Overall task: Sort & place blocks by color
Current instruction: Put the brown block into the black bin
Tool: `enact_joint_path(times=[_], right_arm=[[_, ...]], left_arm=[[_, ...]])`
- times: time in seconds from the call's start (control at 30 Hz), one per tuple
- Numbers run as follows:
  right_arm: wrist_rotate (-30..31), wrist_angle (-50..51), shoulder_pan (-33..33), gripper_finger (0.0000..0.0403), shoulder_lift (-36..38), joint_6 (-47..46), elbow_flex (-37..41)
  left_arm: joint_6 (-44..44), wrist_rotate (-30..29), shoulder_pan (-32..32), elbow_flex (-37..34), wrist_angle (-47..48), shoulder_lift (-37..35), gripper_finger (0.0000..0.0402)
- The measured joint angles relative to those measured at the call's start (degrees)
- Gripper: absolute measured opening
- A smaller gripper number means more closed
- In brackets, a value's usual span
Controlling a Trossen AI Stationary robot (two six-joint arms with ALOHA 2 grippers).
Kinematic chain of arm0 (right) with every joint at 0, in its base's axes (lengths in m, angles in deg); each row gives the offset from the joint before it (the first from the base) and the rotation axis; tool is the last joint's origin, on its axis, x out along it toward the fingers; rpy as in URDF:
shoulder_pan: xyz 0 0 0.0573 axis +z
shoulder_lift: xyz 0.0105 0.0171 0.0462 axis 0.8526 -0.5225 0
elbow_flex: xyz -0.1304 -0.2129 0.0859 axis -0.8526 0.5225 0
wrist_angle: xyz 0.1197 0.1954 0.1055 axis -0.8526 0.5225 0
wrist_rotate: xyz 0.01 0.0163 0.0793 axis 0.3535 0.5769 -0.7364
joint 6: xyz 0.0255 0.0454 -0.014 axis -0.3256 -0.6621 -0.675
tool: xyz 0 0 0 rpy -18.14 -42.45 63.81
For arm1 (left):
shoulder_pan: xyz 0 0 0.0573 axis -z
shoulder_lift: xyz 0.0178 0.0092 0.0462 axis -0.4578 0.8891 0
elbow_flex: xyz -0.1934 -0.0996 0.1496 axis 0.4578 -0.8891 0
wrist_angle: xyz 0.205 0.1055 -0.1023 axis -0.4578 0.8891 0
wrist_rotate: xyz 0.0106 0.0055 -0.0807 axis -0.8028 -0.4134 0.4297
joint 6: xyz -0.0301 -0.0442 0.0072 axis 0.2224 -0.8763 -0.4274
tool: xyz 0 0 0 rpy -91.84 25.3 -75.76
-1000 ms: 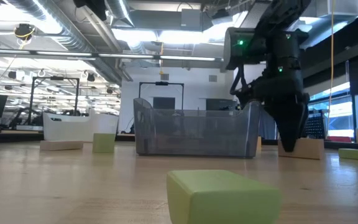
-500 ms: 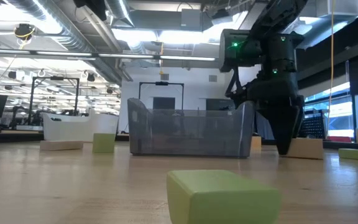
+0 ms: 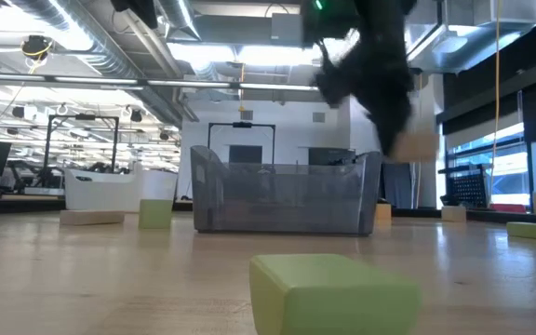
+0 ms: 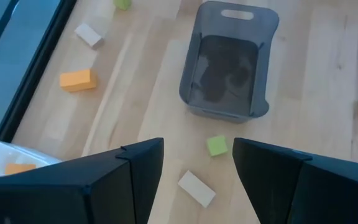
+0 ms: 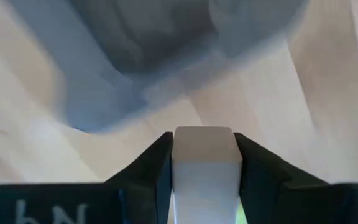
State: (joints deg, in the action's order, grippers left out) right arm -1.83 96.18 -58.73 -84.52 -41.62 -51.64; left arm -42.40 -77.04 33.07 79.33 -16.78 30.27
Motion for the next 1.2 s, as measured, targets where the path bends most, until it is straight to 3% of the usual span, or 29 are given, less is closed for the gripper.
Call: enact_joint_path(times=[0.13,0.27,0.6,0.9,1.1,1.2], right_arm=[[-3.0,-6.6,0.0,0.013,0.0,2.2,-4.8],[-5.7,-14.3,0.0,0.013,-1.2,3.7,-4.4],[-4.4,-18.8,0.0,0.013,-12.2,7.9,-4.2],[-4.7,-19.8,0.0,0.013,-14.1,8.1,-4.2],[-4.4,-20.1,0.0,0.0215,-14.1,5.8,-4.2],[-4.5,-20.3,0.0,0.0235,-14.1,5.1,-4.2]], left_arm=[[0.0,0.0,0.0,0.0,0.7,0.0,0.0186],[0.0,0.0,0.0,0.0,1.1,0.0,0.0186],[0.0,0.0,0.0,0.0,1.1,0.0,0.0186],[-0.1,0.0,0.0,0.0,1.1,0.0,0.0186],[-0.2,0.0,0.0,0.0,1.1,0.0,0.0186],[-0.6,0.0,0.0,0.0,1.1,0.0,0.0186]])
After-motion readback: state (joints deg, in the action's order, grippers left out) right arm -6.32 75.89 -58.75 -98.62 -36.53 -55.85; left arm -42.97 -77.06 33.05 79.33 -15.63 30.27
